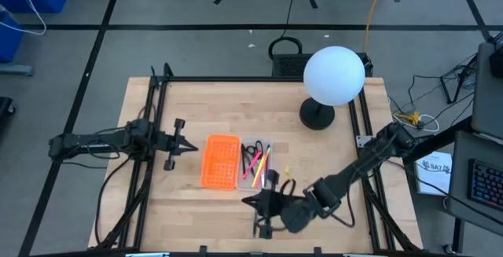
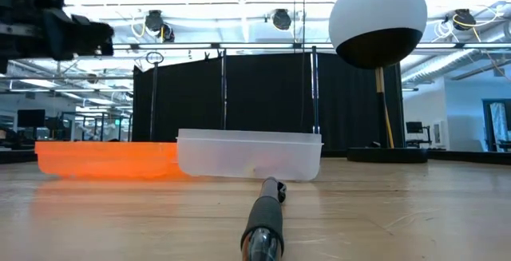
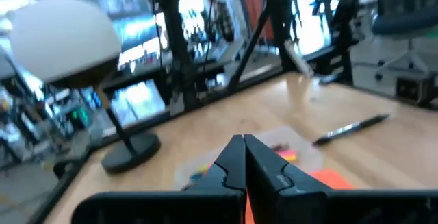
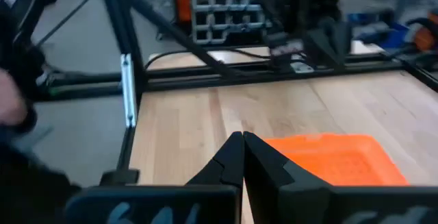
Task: Pick & place school supplies into a supply box
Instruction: Put the black pen into the supply box
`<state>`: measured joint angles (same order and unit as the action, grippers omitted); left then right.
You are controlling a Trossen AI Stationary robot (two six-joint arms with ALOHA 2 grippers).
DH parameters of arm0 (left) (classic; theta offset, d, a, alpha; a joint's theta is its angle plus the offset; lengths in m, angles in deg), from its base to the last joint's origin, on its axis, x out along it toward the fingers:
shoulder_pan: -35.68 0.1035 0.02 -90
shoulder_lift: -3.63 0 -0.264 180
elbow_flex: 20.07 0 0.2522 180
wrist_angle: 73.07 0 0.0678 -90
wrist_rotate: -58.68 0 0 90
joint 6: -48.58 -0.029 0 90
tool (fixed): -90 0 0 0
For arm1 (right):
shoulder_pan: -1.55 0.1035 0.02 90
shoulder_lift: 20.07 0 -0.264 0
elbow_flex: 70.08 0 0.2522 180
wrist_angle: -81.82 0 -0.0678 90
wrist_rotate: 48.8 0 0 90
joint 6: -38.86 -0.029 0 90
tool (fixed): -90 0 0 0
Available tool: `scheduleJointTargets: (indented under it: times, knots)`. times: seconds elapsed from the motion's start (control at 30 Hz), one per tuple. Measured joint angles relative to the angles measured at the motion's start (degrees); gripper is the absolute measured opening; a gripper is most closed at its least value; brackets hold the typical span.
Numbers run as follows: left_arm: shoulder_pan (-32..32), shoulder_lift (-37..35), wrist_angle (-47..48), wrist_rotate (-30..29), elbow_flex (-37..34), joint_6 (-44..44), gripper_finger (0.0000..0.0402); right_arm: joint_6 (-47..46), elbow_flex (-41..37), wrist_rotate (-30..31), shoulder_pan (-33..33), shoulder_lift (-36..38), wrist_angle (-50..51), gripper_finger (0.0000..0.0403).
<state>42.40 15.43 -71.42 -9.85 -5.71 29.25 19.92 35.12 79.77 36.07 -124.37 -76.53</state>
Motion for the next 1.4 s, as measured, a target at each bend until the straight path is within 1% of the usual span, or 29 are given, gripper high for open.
scheduleJointTargets:
  times: [0.07,0.13,0.2,0.27,0.33,0.4,0.5,0.57,0.63,0.67,0.73,0.83,0.9,1.03,1.13,1.3,1.33,1.4]
  knots:
    - [-1.1,-4.5,2.5,0.0,0.0,0.0,0.0003,-4.1,0.0,3.2,1.0,-0.4,-0.2,0.0000]
    - [-1.9,-8.6,5.8,0.0,0.0,0.2,0.0003,-8.8,0.0,5.0,1.5,-0.4,-0.3,0.0000]
    - [-2.4,-11.4,7.9,-0.4,0.0,0.5,0.0002,-12.7,0.1,4.6,1.6,-1.1,-0.6,0.0000]
    - [-2.6,-11.4,7.3,-0.8,0.1,0.4,0.0003,-17.6,0.2,2.7,0.9,-2.5,-0.7,0.0000]
    - [-2.6,-11.0,6.6,-0.9,0.0,0.2,0.0010,-24.0,0.2,-1.6,-0.6,-4.6,-0.4,0.0000]
    - [-2.6,-10.6,5.6,-1.0,0.0,0.0,0.0021,-33.1,0.2,-6.9,-2.4,-6.9,-0.3,0.0000]
    - [-2.6,-10.6,5.0,-1.0,0.0,0.0,0.0035,-47.2,0.8,-18.3,-4.2,-11.2,-1.2,0.0000]
    - [-2.6,-10.6,4.6,-1.0,0.0,0.0,0.0040,-56.7,1.3,-24.6,-4.4,-14.1,-0.5,0.0000]
    - [-2.6,-10.6,4.5,-1.5,0.0,0.0,0.0042,-64.6,1.4,-28.4,-4.4,-15.5,1.8,0.0000]
    - [-2.6,-10.6,4.3,-1.9,0.0,0.0,0.0043,-67.8,1.5,-29.4,-4.4,-15.9,2.6,0.0000]
    - [-2.6,-10.6,4.3,-2.4,0.0,0.5,0.0043,-72.5,1.7,-31.8,-4.6,-16.1,4.1,0.0000]
    - [-2.6,-10.6,4.4,-2.5,0.0,2.2,0.0044,-76.0,1.7,-34.6,-4.7,-16.4,5.7,0.0000]
    - [-2.6,-10.6,4.4,-2.5,0.0,3.0,0.0044,-75.4,1.7,-35.9,-4.9,-16.5,5.6,0.0000]
    - [-2.6,-10.6,4.6,-2.5,0.0,3.7,0.0044,-72.9,1.7,-35.8,-5.1,-16.3,3.5,0.0012]
    - [-2.6,-10.6,4.6,-2.5,0.0,4.0,0.0044,-72.8,1.7,-35.8,-5.6,-16.4,3.9,0.0034]
    - [-2.6,-10.6,4.7,-2.5,0.0,4.0,0.0044,-72.4,1.7,-36.0,-6.7,-16.4,6.6,0.0083]
    - [-2.6,-10.6,4.7,-2.5,0.0,4.0,0.0044,-73.5,1.7,-37.1,-7.1,-16.4,8.0,0.0091]
    - [-2.6,-10.6,5.0,-2.5,0.0,4.0,0.0044,-78.5,1.7,-40.1,-7.8,-16.4,11.8,0.0102]
